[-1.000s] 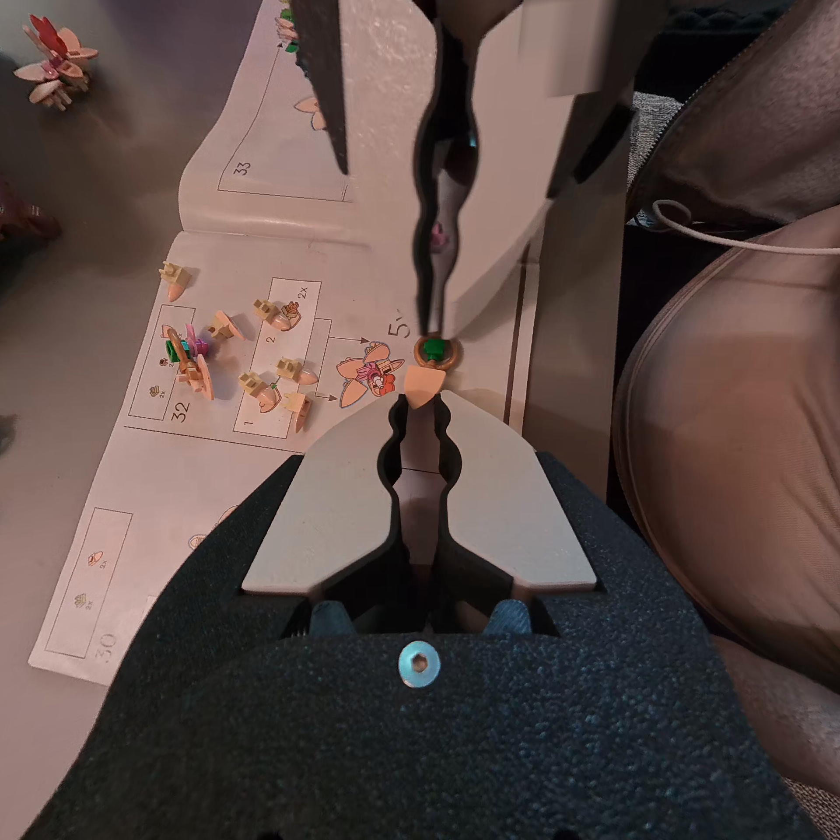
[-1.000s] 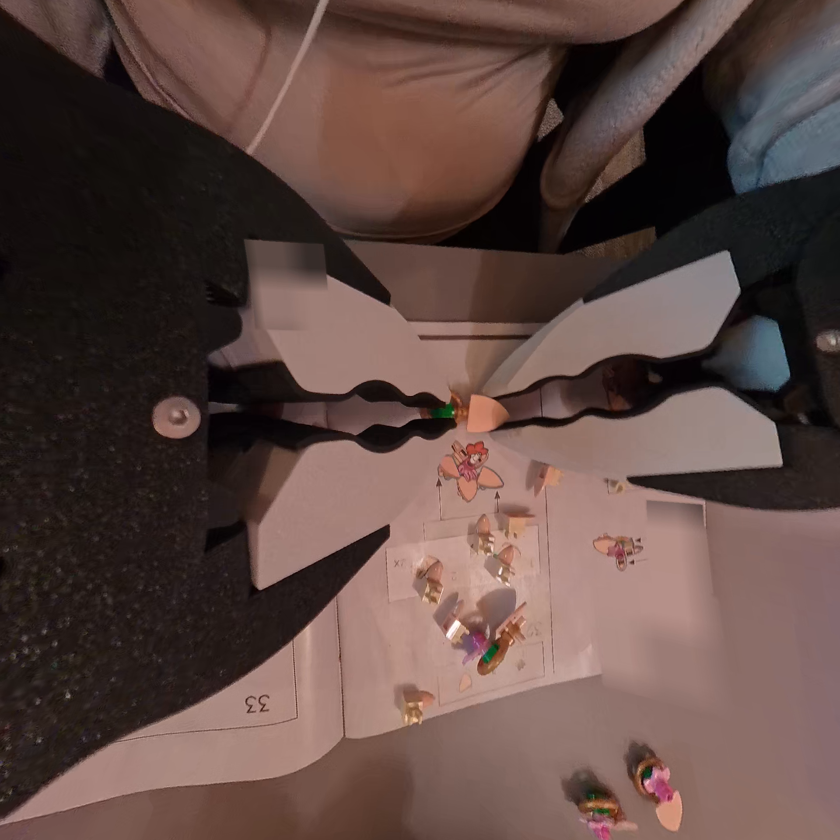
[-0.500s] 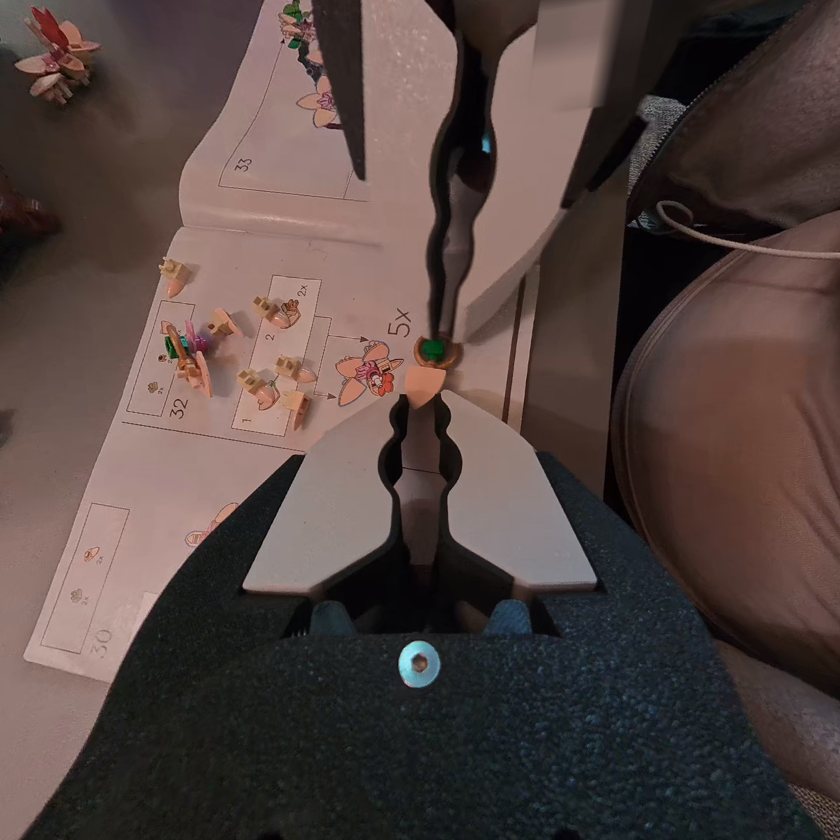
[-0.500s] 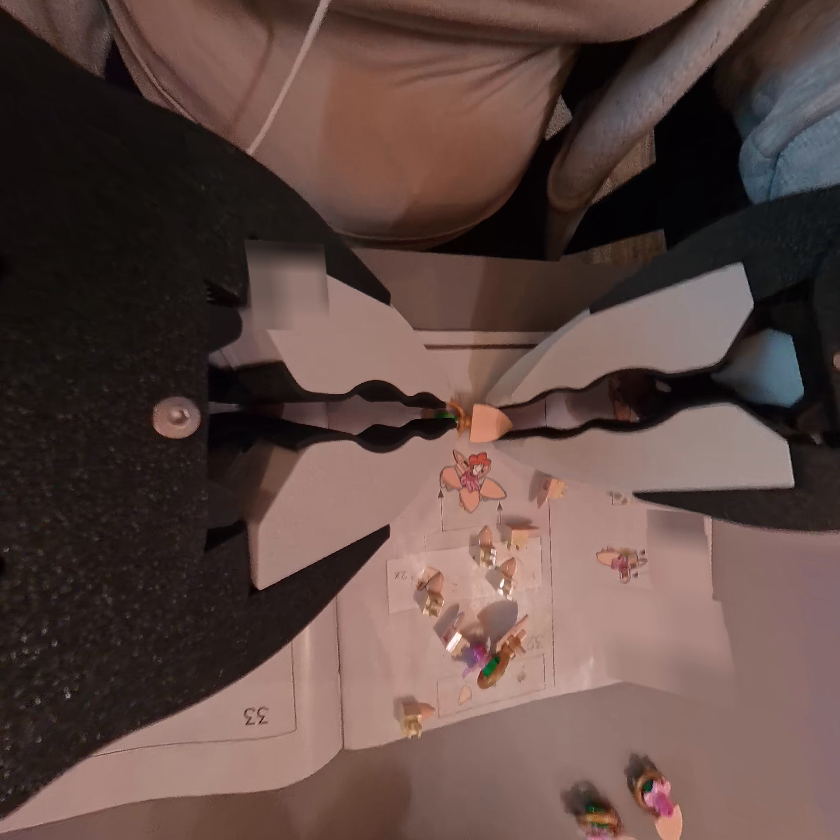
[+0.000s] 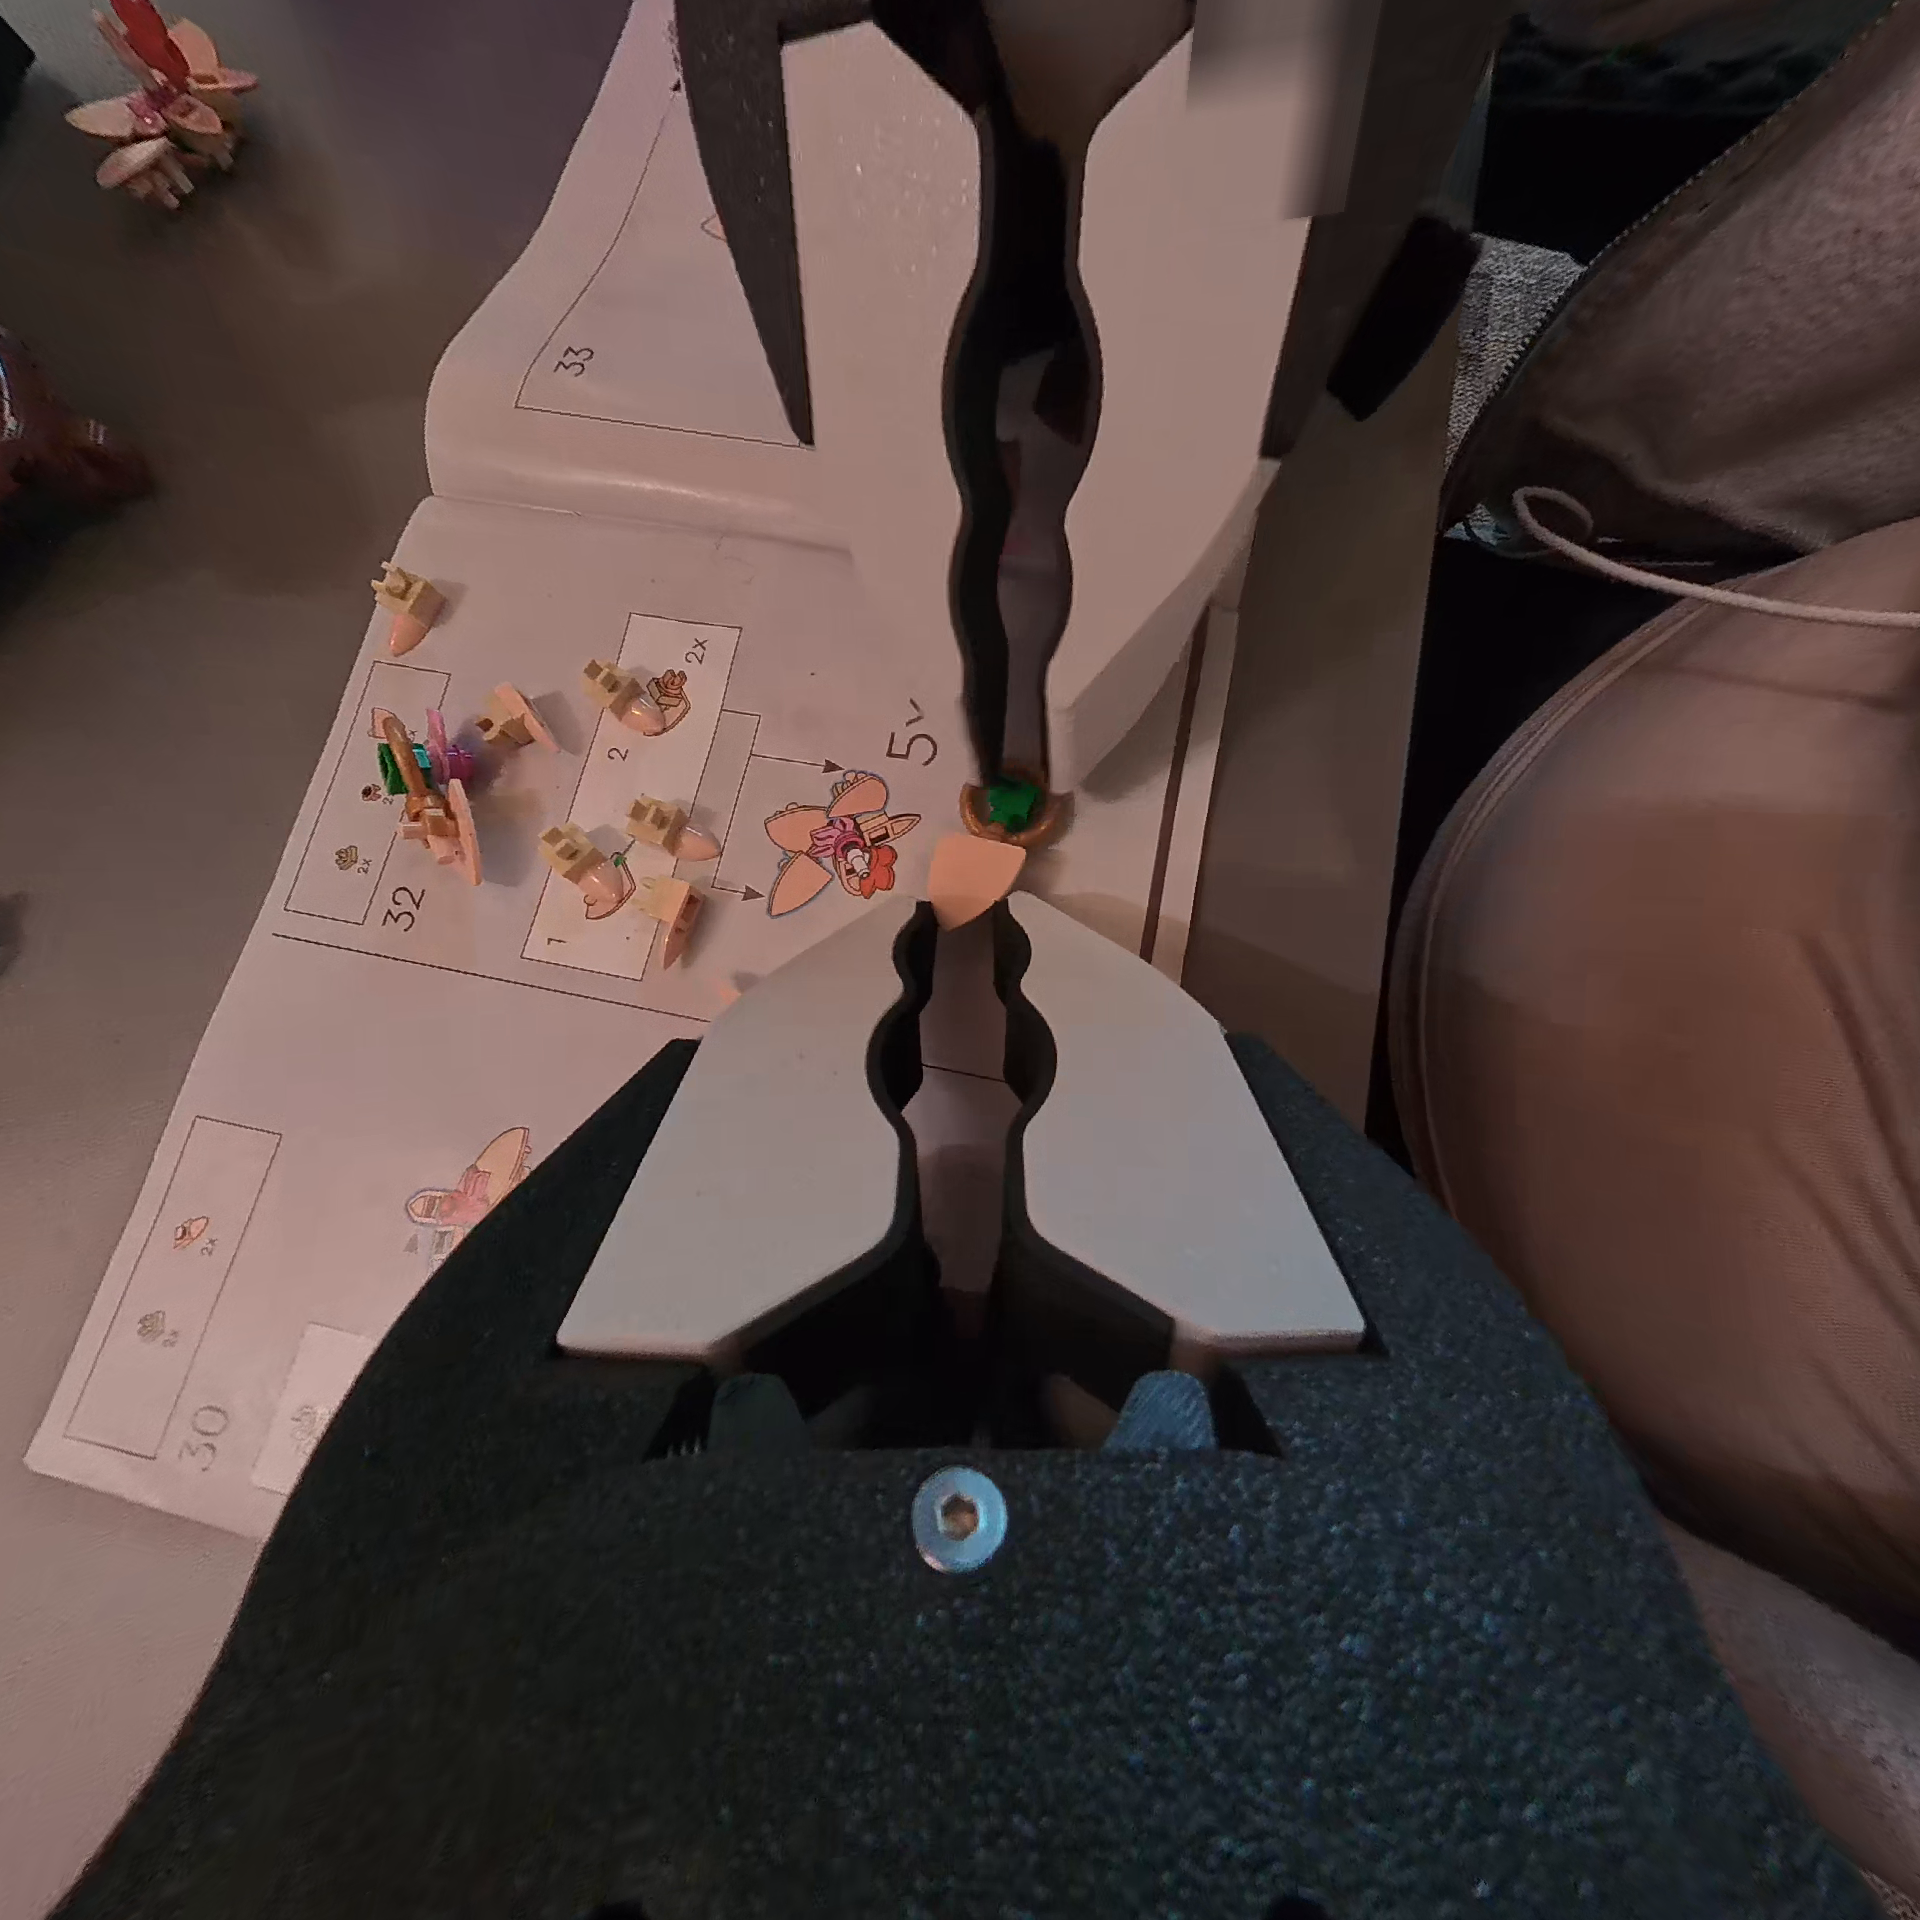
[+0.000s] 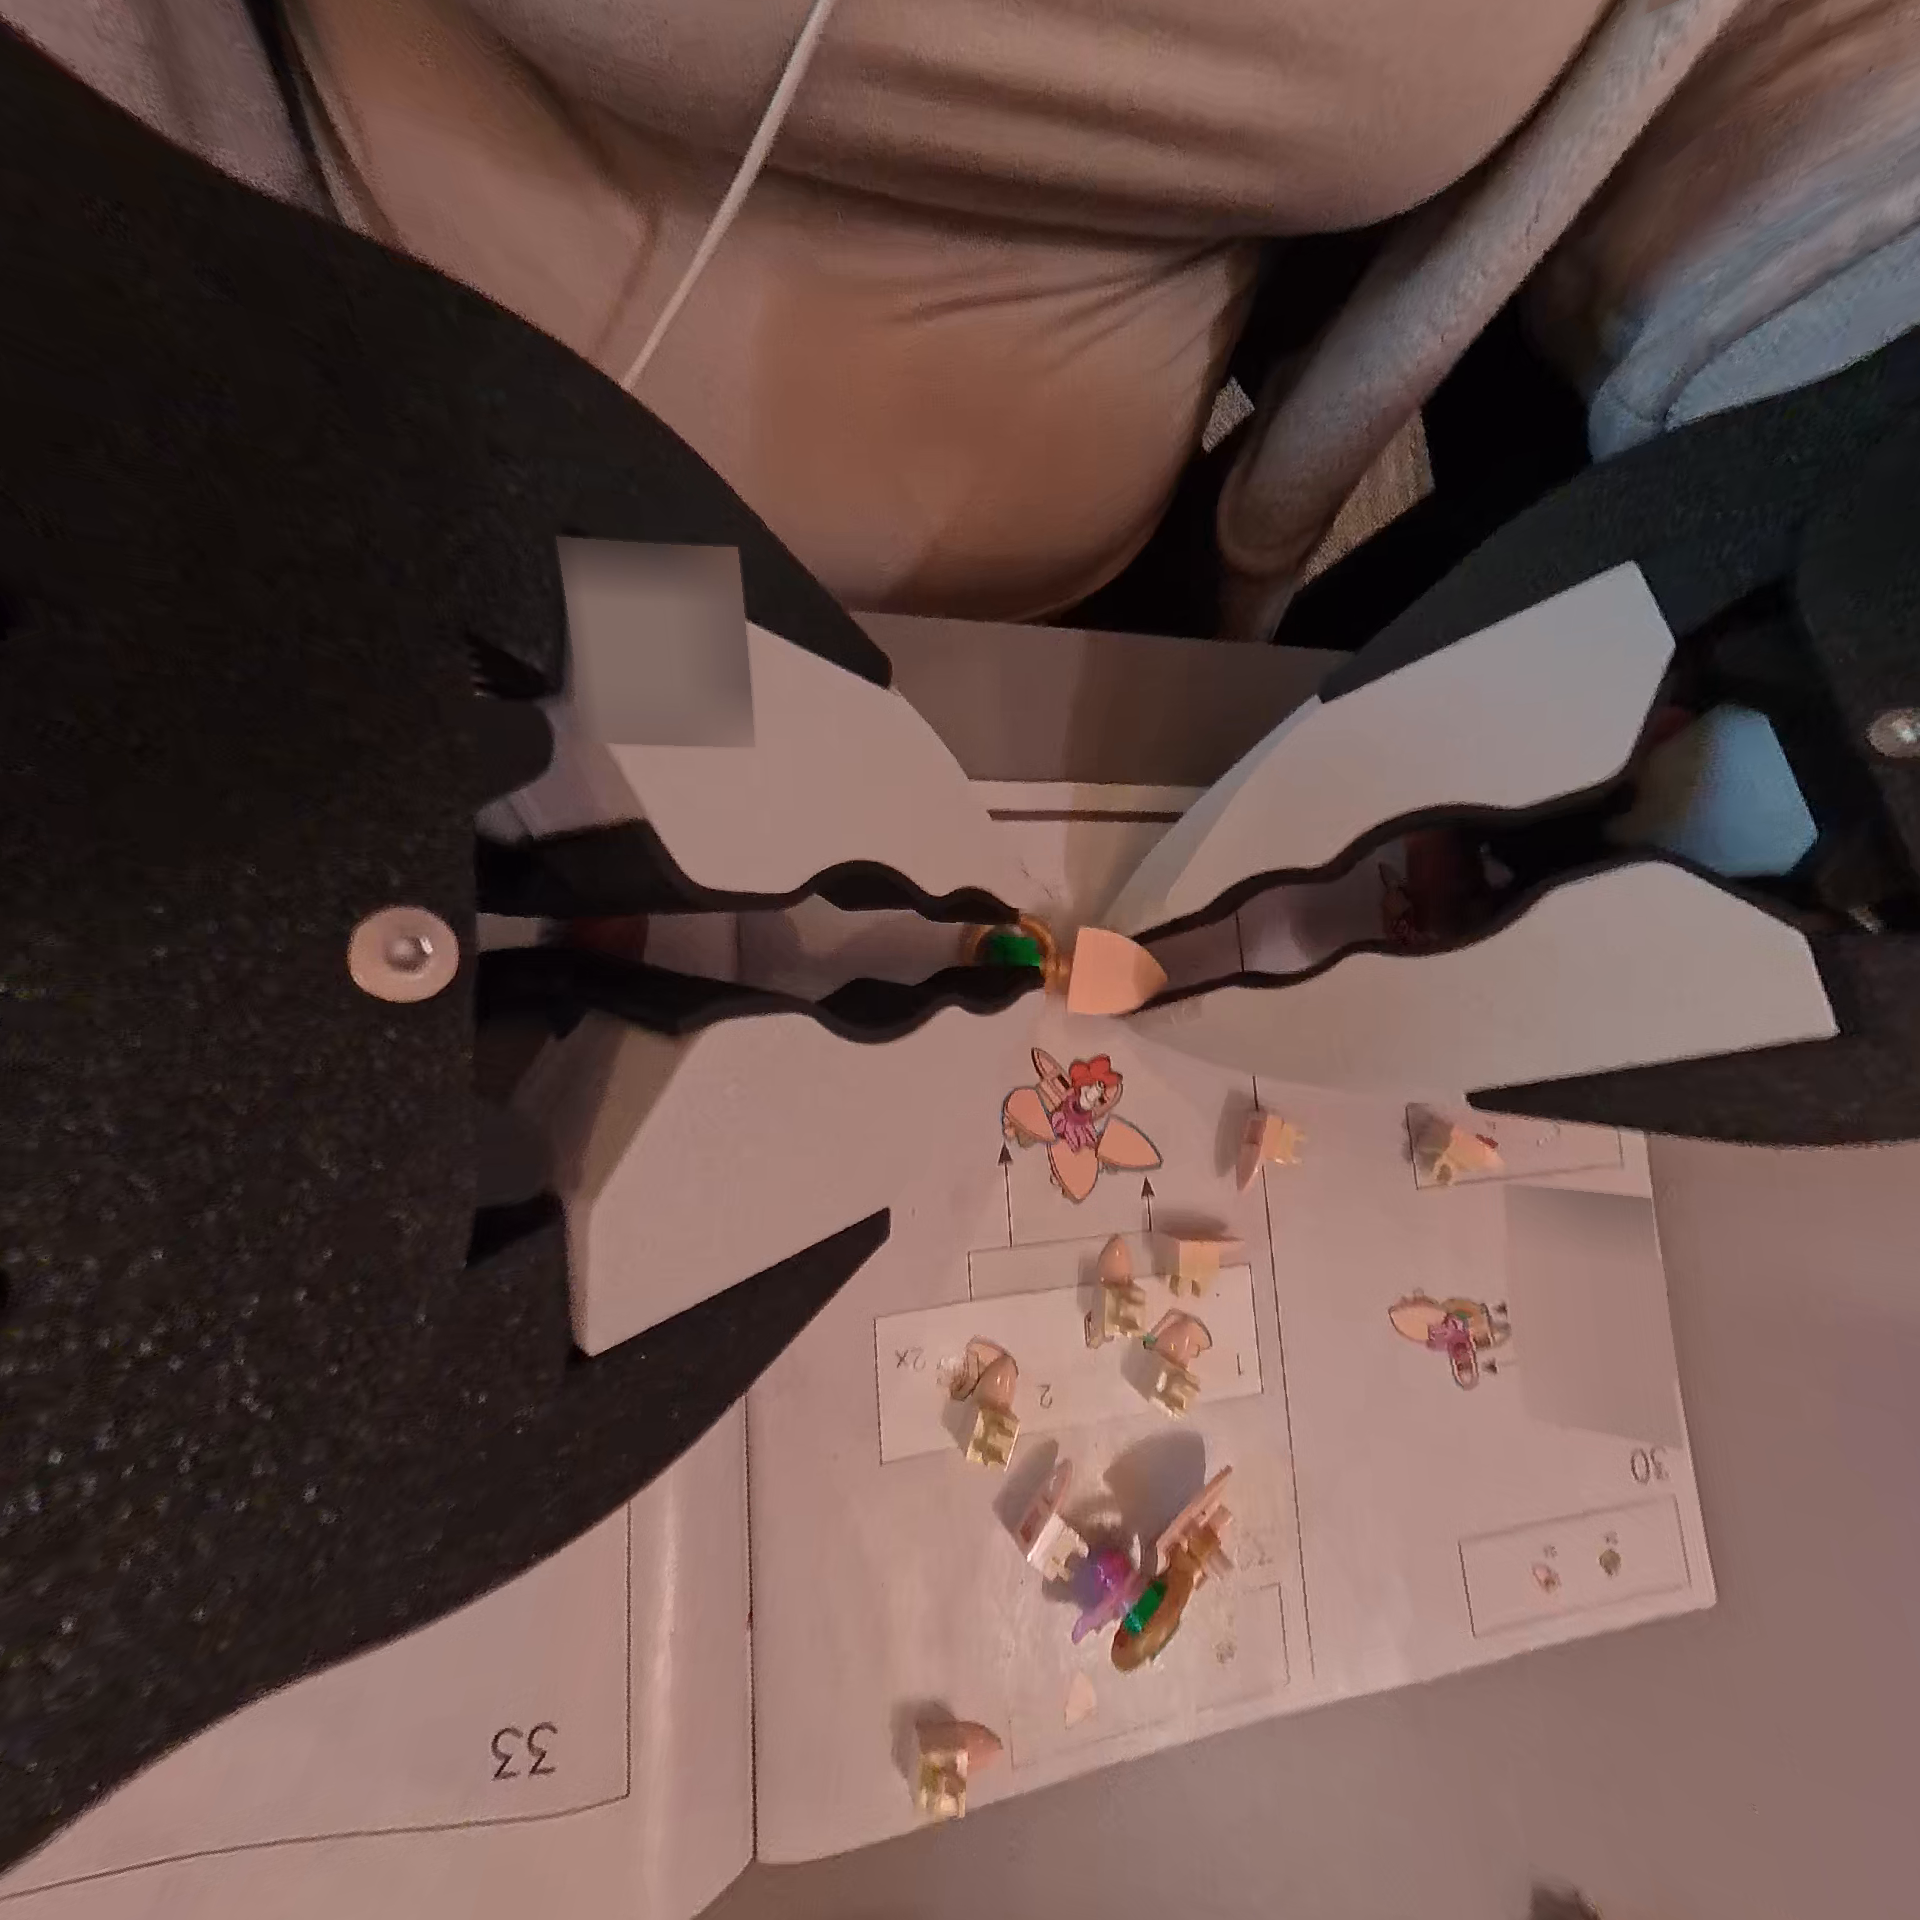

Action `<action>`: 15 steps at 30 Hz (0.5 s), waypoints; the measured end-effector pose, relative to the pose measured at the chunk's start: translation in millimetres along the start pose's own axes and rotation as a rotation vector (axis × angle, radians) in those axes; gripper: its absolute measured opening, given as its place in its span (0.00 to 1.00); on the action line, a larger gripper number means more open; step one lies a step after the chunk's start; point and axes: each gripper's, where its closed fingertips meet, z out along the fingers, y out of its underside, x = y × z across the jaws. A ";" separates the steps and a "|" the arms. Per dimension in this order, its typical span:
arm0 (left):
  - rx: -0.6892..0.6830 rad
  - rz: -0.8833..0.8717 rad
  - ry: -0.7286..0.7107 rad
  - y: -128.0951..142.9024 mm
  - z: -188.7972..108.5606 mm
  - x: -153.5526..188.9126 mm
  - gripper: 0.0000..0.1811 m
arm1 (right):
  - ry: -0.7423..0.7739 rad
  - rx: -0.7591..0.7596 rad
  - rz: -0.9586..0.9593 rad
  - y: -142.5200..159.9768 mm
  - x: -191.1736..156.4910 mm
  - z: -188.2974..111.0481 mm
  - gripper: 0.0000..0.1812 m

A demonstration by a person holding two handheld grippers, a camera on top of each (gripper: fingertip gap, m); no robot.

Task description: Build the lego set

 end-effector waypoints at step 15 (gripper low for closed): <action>-0.003 -0.015 -0.005 0.1 0.0 0.8 0.05 | -0.002 0.019 -0.044 -4.4 -13.0 -0.2 0.04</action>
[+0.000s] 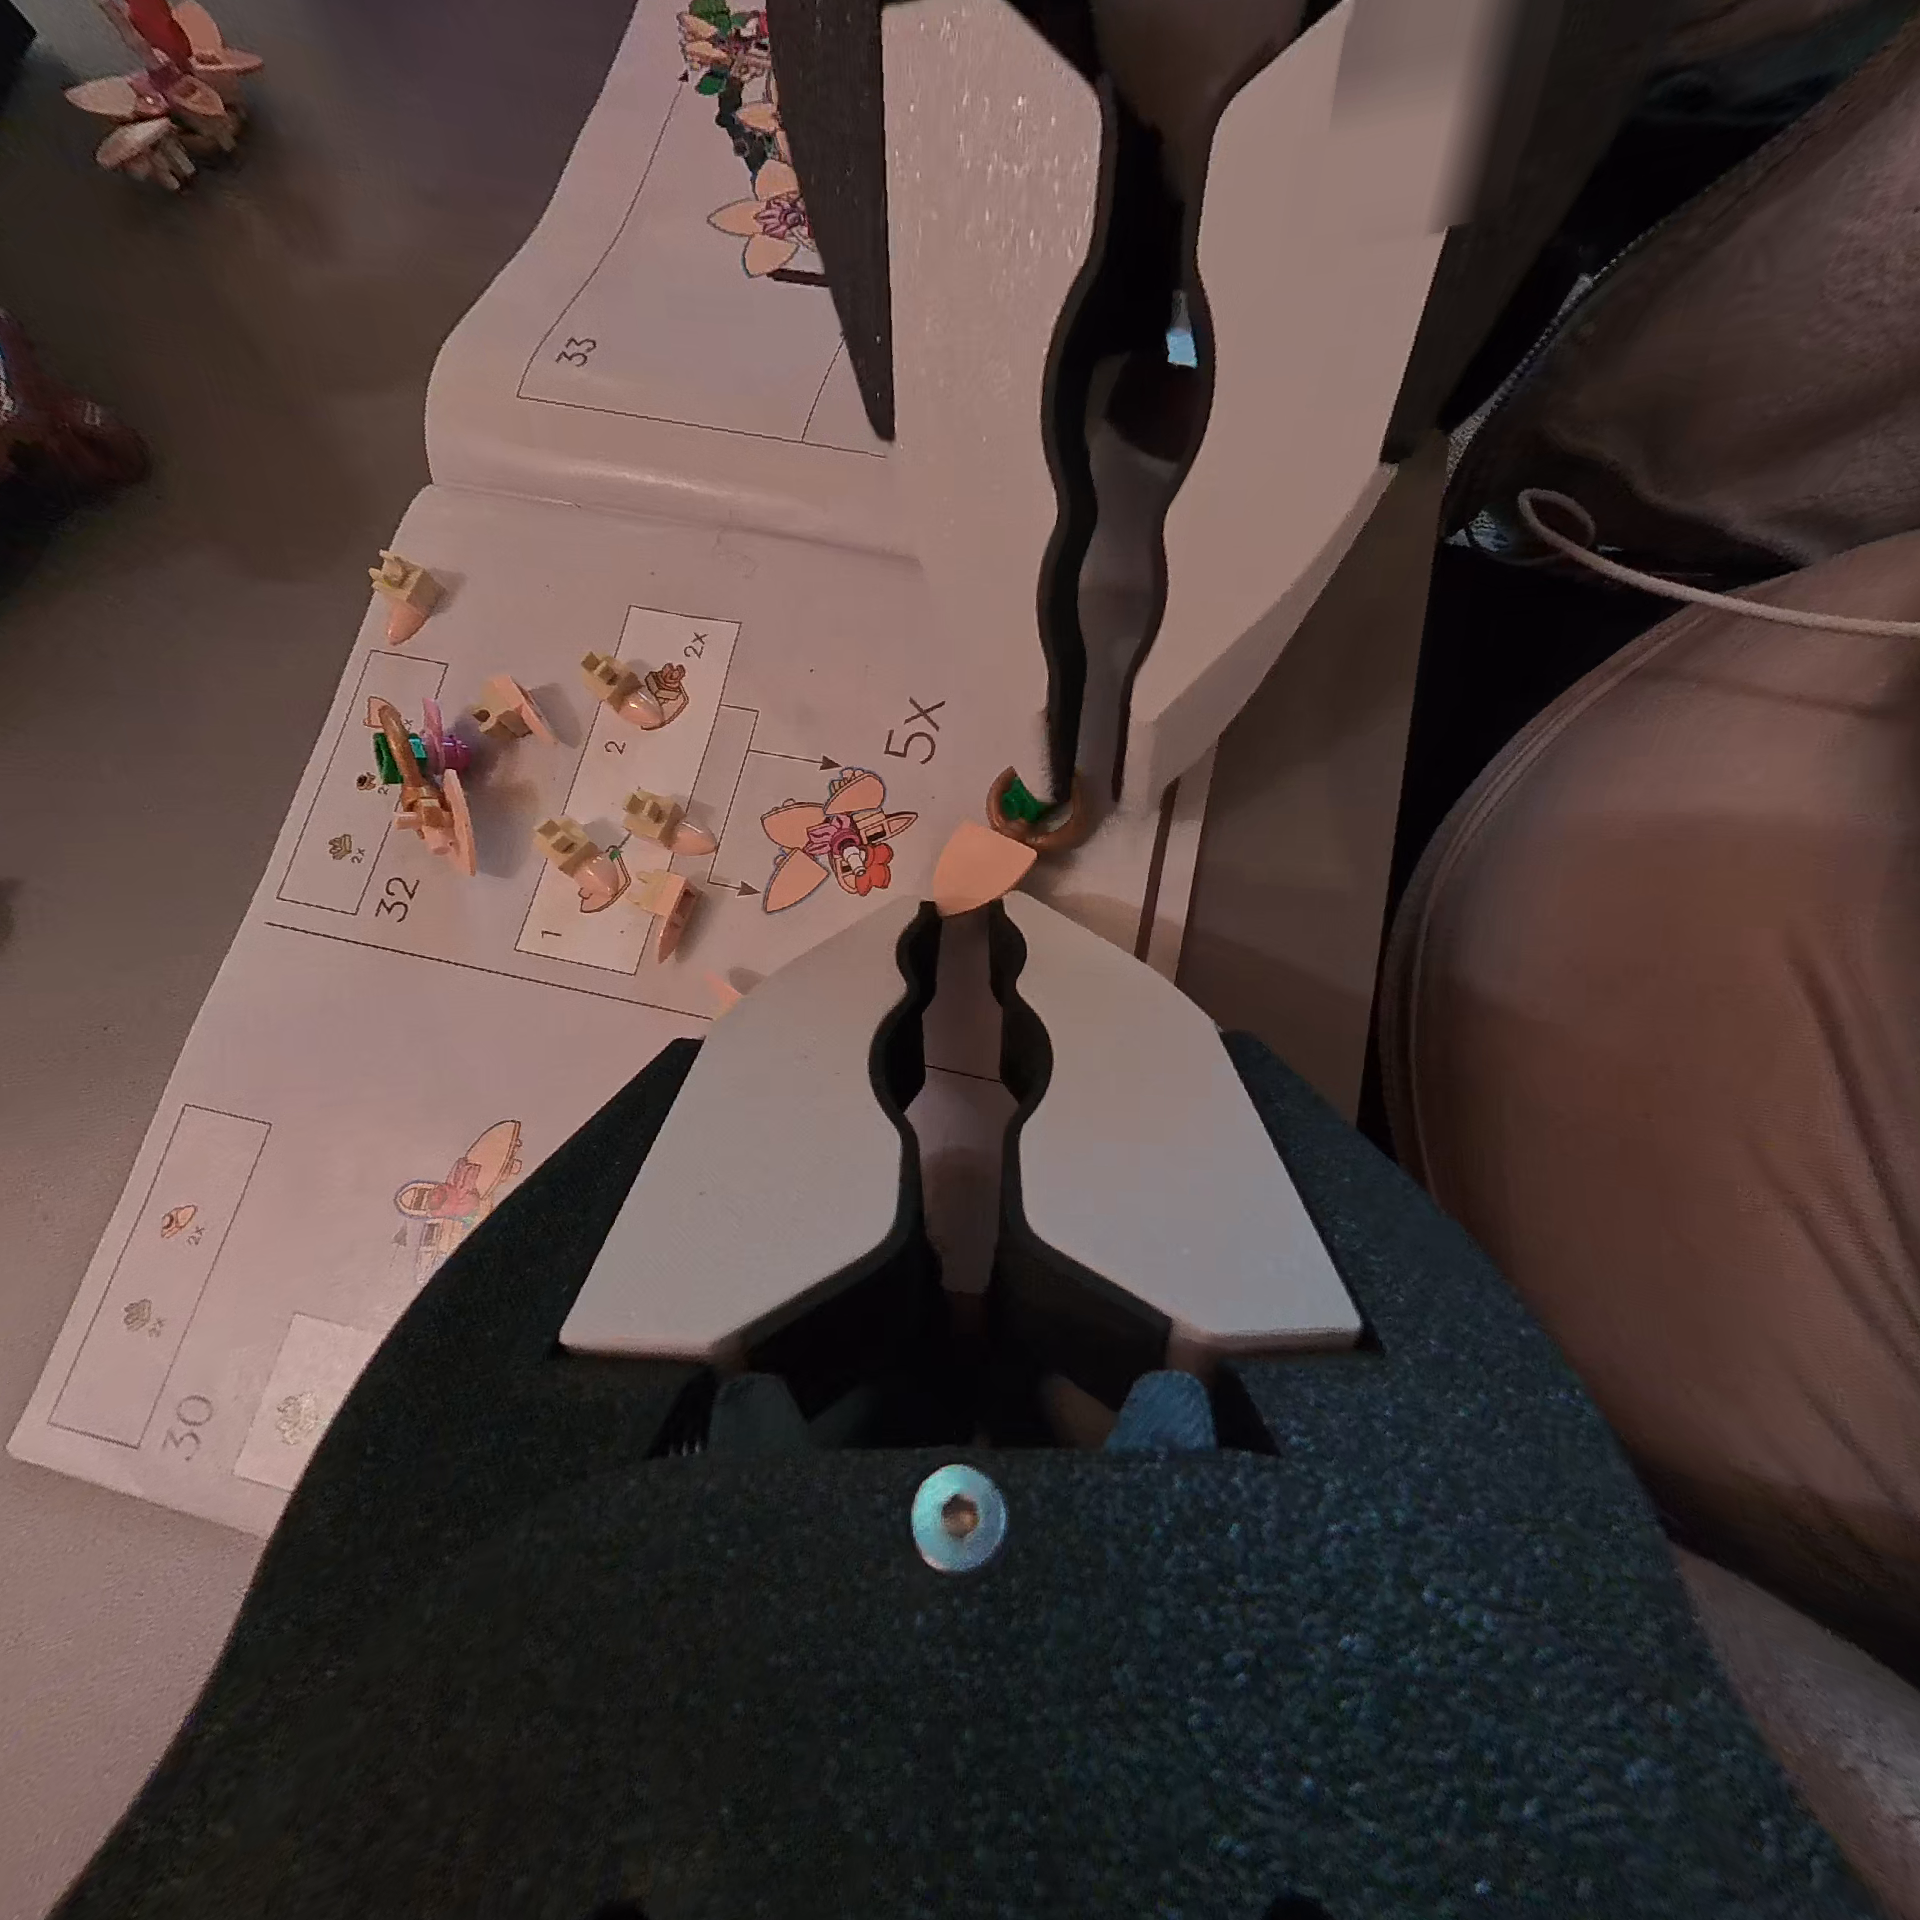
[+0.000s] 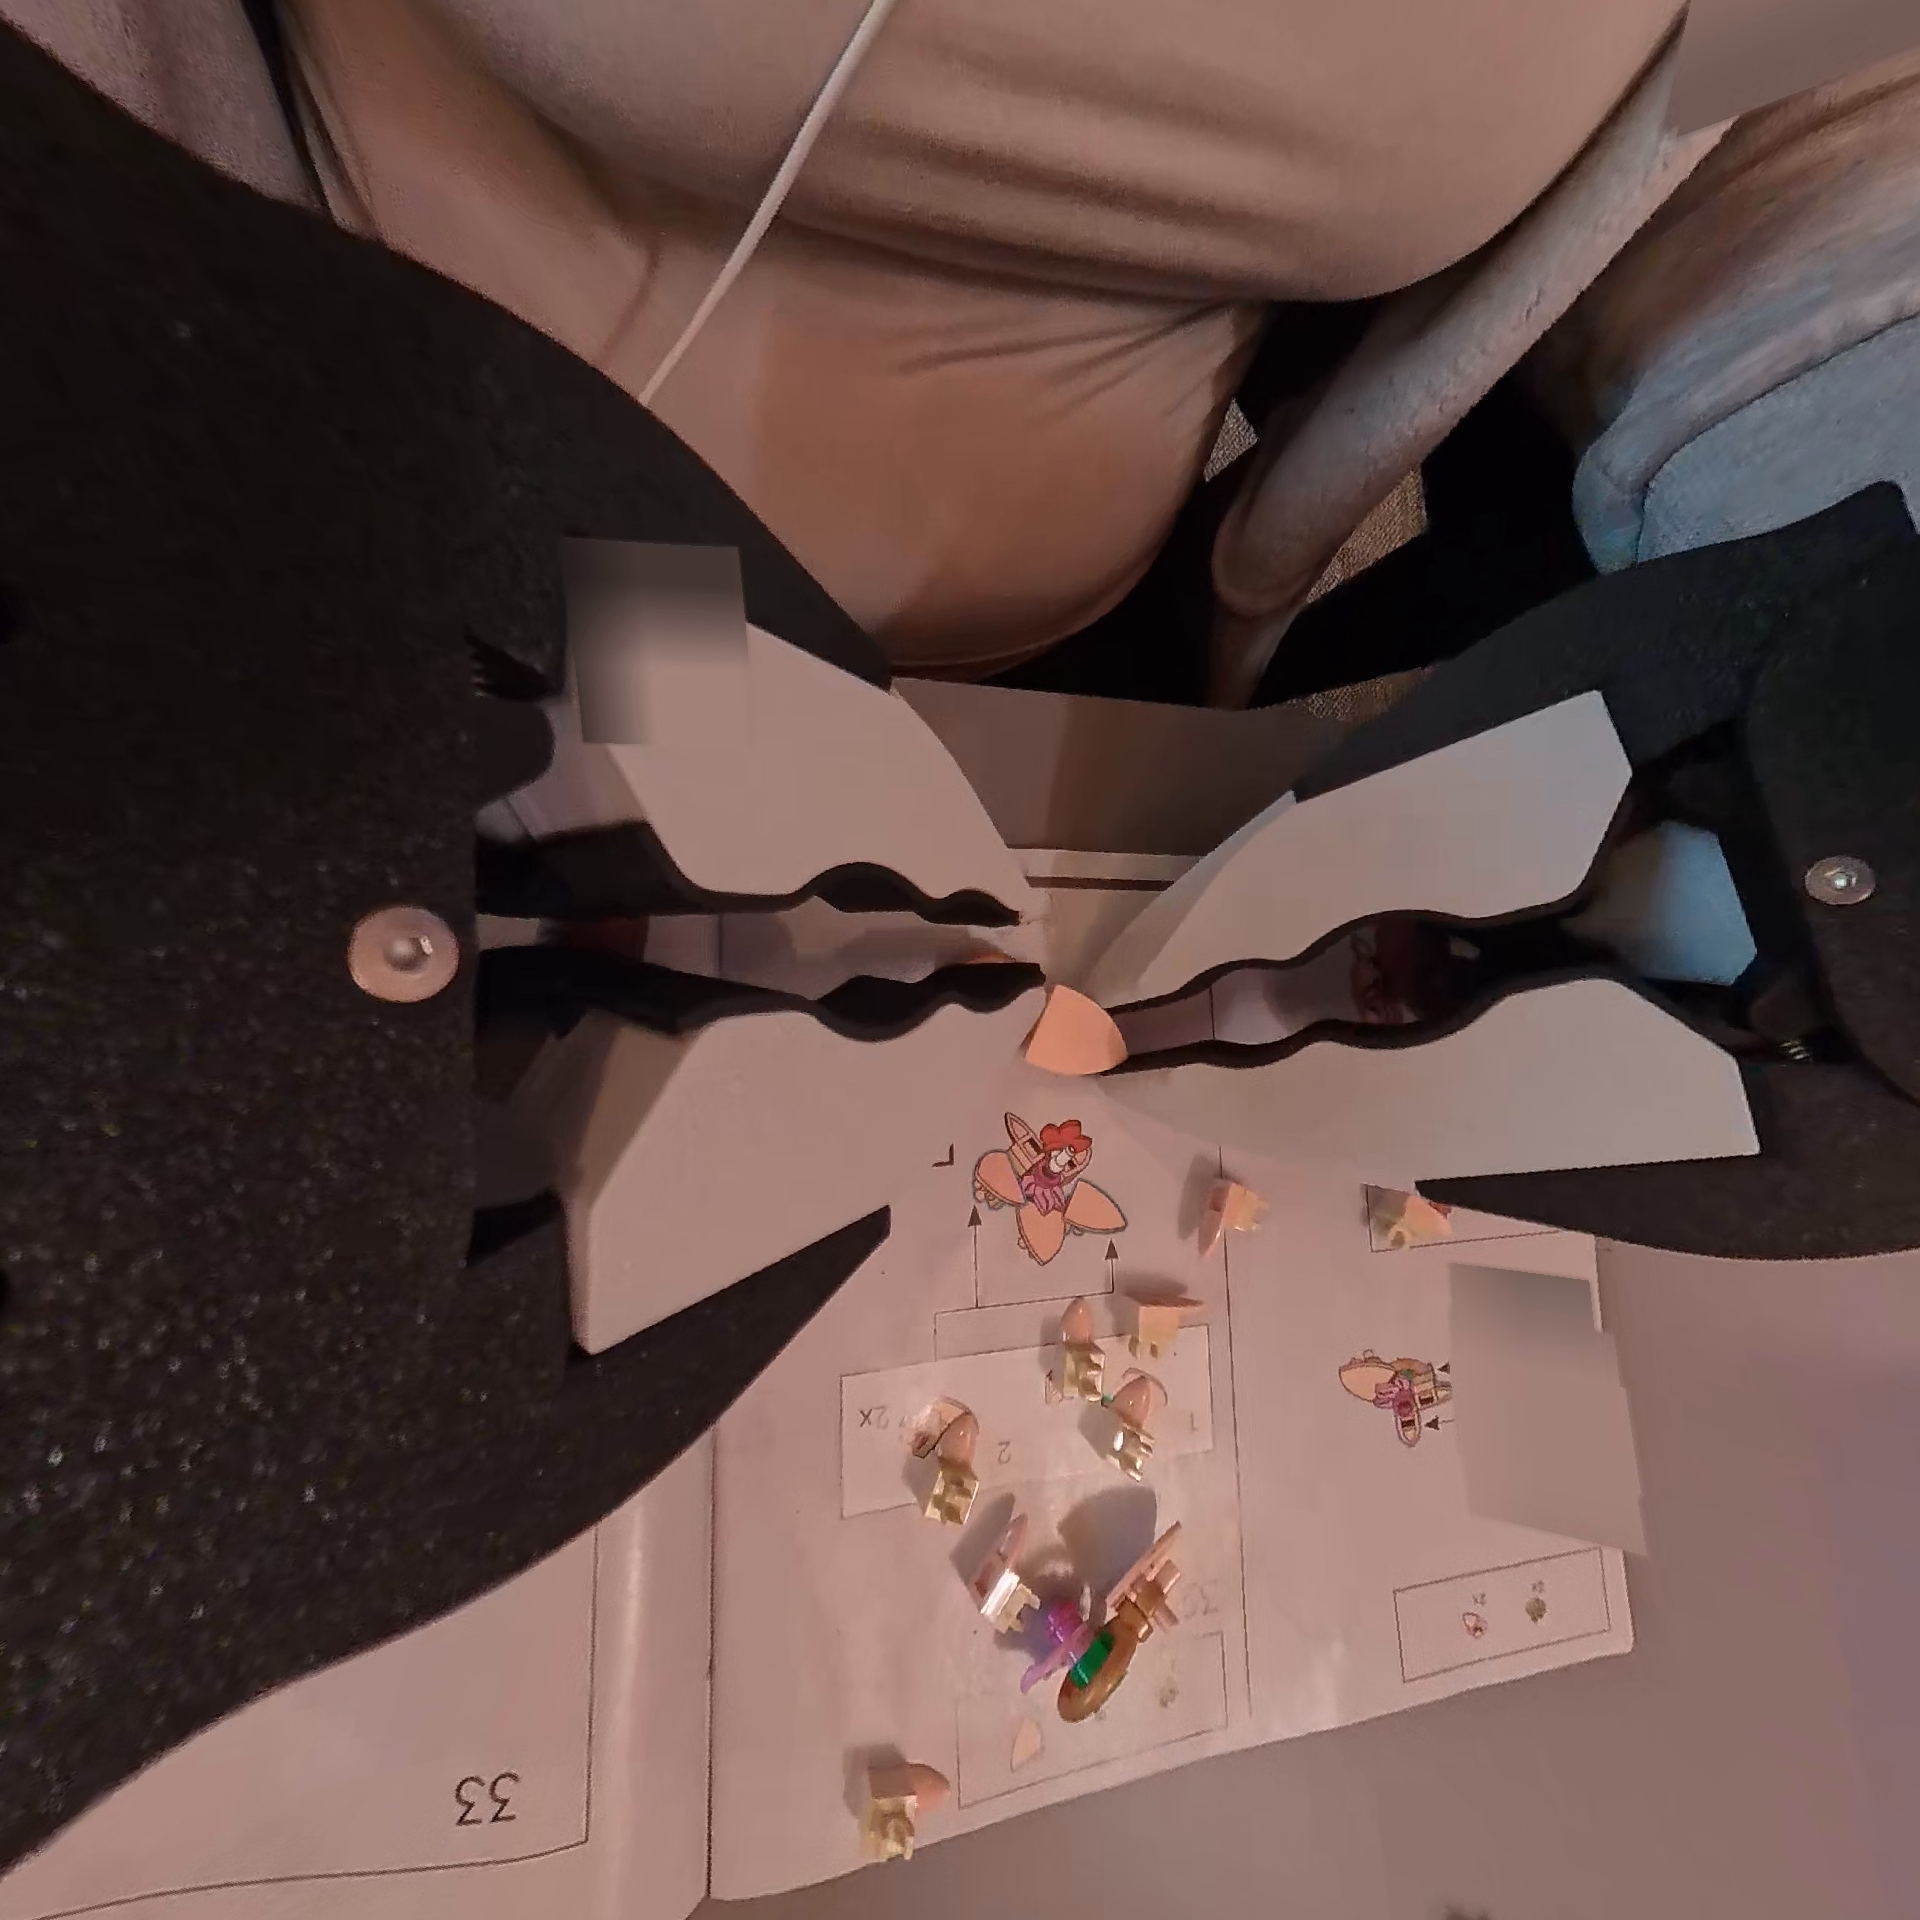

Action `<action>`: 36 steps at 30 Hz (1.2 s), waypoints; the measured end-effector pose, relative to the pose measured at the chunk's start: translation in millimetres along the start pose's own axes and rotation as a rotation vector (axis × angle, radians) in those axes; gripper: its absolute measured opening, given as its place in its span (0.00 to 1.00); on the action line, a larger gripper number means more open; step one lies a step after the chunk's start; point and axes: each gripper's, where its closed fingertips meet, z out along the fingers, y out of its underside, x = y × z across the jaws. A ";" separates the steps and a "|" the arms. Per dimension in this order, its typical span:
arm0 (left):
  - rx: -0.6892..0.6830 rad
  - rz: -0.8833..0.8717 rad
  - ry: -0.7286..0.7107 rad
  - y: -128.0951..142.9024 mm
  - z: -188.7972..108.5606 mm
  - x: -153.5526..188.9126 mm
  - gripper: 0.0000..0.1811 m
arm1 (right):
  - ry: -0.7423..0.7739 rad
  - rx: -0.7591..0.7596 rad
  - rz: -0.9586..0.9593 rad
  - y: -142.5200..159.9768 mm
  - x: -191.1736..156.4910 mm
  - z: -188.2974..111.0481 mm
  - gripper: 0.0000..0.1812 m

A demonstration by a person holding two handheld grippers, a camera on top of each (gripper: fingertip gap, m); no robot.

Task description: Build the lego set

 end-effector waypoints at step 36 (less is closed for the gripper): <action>-0.007 0.008 -0.025 0.4 -0.8 -4.2 0.05 | 0.119 -0.028 0.144 6.2 5.1 -2.5 0.03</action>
